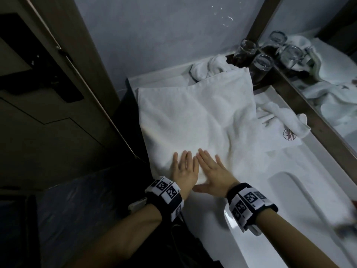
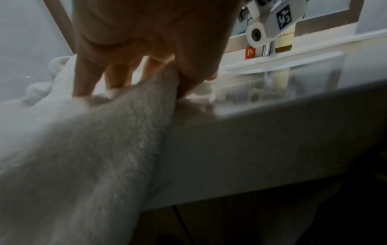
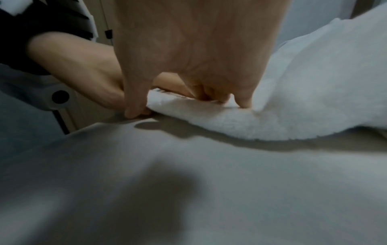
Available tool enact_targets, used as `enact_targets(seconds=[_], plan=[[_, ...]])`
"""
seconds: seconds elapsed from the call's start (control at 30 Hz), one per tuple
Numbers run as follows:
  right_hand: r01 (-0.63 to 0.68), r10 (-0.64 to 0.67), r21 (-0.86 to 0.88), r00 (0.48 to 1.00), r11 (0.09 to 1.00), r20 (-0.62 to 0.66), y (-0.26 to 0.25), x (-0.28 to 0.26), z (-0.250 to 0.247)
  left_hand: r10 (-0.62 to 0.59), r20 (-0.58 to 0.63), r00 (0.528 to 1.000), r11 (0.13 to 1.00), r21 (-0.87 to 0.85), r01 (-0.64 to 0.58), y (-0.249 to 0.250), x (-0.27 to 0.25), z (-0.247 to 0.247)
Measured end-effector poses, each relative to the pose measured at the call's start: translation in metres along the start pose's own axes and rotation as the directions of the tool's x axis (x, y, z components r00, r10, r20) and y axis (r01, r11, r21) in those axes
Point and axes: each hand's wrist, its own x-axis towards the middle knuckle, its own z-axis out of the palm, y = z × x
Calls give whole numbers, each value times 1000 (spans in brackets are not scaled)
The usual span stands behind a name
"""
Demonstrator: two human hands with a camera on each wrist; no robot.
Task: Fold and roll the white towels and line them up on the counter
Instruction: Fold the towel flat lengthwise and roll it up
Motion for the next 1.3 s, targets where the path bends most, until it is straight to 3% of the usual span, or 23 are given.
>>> enact_targets(seconds=[0.17, 0.27, 0.37, 0.47, 0.6, 0.73, 0.8, 0.9, 1.0, 1.07, 1.13, 1.23, 1.3], plan=[[-72, 63, -96, 994, 993, -94, -13, 0, 8, 11, -36, 999, 991, -130, -16, -7, -4, 9], [-55, 22, -143, 975, 988, -220, -9, -6, 2, 115, 91, 989, 962, -259, -88, -25, -3, 15], [-113, 34, -137, 875, 984, -483, 5, -17, -9, 157, 70, 985, 963, -234, -137, -47, -8, 22], [-193, 117, -86, 834, 977, -540, 18, -30, -19, 184, 40, 982, 951, -261, -168, -63, -15, 28], [-239, 100, -128, 752, 963, -652, 26, -46, -30, 160, 4, 987, 945, -288, -152, -74, -17, 28], [-320, 218, -44, 734, 947, -643, 39, -56, -42, 92, -40, 995, 914, -394, -101, -92, -23, 19], [-353, 258, -42, 755, 935, -602, 36, -62, -50, 50, 0, 999, 898, -438, -45, -107, -26, 11], [-420, 308, -39, 722, 907, -619, 24, -63, -62, 1, 71, 997, 885, -464, 32, -129, -32, -4], [-539, 508, 63, 742, 840, -436, 19, -58, -79, -14, 35, 999, 853, -521, 30, -151, -39, -13], [-566, 564, 107, 750, 818, -345, 20, -58, -87, 1, 56, 998, 827, -561, 31, -166, -42, -18], [-532, 563, 188, 762, 826, -319, 22, -59, -92, 25, 64, 998, 790, -613, 19, -179, -46, -26], [-398, 505, 340, 796, 852, -334, 26, -63, -102, -74, 6, 997, 681, -730, 55, -200, -48, -29], [-277, 480, 473, 787, 837, -389, 28, -64, -111, -102, -28, 994, 608, -793, 40, -211, -45, -33]])
